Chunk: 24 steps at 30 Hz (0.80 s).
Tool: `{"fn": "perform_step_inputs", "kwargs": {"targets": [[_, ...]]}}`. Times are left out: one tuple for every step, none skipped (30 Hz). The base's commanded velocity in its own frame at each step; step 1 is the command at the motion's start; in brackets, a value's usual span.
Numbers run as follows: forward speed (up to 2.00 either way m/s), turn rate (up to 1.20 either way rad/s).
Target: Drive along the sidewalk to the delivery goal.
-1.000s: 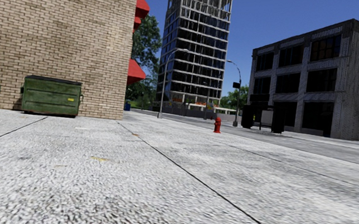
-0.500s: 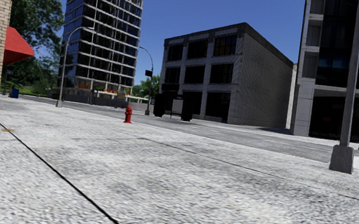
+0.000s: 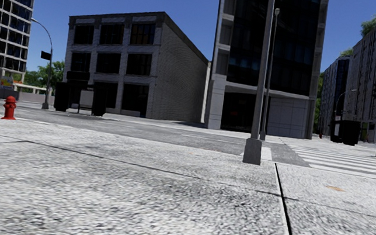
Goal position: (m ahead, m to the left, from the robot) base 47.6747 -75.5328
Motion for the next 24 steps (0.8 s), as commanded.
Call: {"fn": "perform_step_inputs", "kwargs": {"targets": [[1.11,-0.89],[1.11,-0.89],[1.11,-0.89],[1.11,-0.89],[1.11,-0.89],[1.11,-0.89],[1.12,-0.89],[1.13,-0.89],[1.13,-0.89],[1.14,-0.89],[1.14,-0.89],[1.14,-0.89],[1.14,-0.89],[1.14,-0.89],[1.15,-0.89],[1.16,-0.89],[1.17,-0.89],[1.17,-0.89],[1.17,-0.88],[1.18,-0.86],[1.19,-0.86],[1.19,-0.86],[1.20,-0.86],[1.22,-0.86]]}}
